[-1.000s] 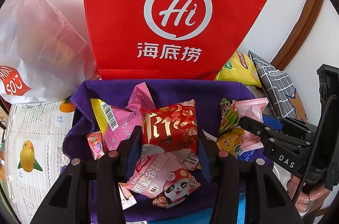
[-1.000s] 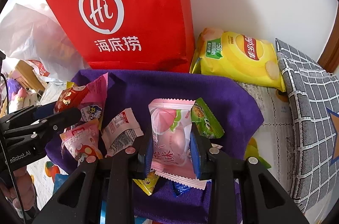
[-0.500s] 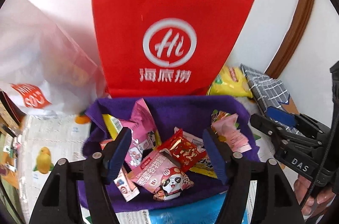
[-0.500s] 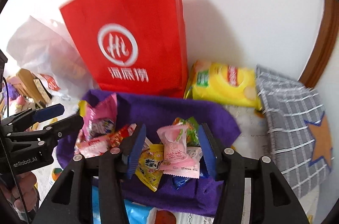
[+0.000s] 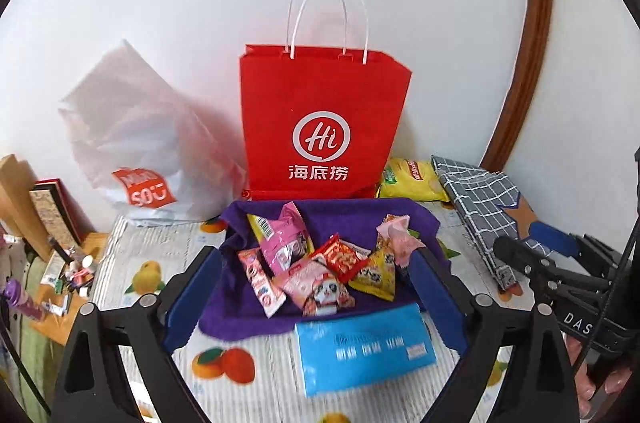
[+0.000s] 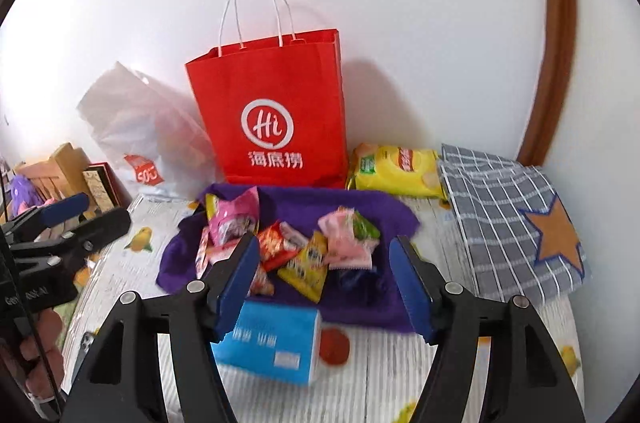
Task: Organize snacks
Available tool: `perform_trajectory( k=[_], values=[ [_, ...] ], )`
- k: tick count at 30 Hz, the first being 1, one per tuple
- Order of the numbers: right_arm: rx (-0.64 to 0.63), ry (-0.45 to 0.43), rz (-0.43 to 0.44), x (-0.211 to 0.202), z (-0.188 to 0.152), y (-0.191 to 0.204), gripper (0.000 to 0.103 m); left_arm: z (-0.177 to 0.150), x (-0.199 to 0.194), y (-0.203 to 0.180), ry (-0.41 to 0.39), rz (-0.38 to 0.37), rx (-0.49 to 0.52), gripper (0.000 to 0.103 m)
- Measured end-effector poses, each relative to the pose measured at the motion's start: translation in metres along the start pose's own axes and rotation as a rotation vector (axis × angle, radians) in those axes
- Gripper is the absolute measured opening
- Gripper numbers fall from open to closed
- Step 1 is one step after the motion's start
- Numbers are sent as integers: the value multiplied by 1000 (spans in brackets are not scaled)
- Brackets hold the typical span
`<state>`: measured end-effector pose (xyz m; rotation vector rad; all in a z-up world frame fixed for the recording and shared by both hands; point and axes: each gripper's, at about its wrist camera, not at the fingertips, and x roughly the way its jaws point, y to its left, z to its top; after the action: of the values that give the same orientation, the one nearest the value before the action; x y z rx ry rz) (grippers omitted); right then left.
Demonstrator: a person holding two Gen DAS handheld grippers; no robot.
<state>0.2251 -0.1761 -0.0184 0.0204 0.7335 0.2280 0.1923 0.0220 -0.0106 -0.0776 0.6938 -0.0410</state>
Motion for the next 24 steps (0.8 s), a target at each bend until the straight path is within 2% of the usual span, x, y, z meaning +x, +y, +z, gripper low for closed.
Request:
perform_trajectory(
  k=[4, 6, 8, 11, 17, 24],
  values=[
    [10, 14, 0, -24, -23, 2, 67, -20, -27, -3, -22, 13, -9, 97],
    [14, 11, -13, -39, -36, 1, 72, -30, -39, -6, -24, 11, -12, 97],
    [15, -4, -23, -50, -46, 1, 83, -39, -51, -8, -28, 11, -12, 97],
    [10, -38, -54, -70, -61, 1, 91, -53, -70, -13, -39, 18, -12, 99],
    [41, -66, -79, -99, -80, -3, 99, -74, -102, -19, -65, 38, -4, 99],
    [64, -85, -93, -119, -90, -9, 102, -83, -116, -23, -90, 56, -9, 99]
  ],
)
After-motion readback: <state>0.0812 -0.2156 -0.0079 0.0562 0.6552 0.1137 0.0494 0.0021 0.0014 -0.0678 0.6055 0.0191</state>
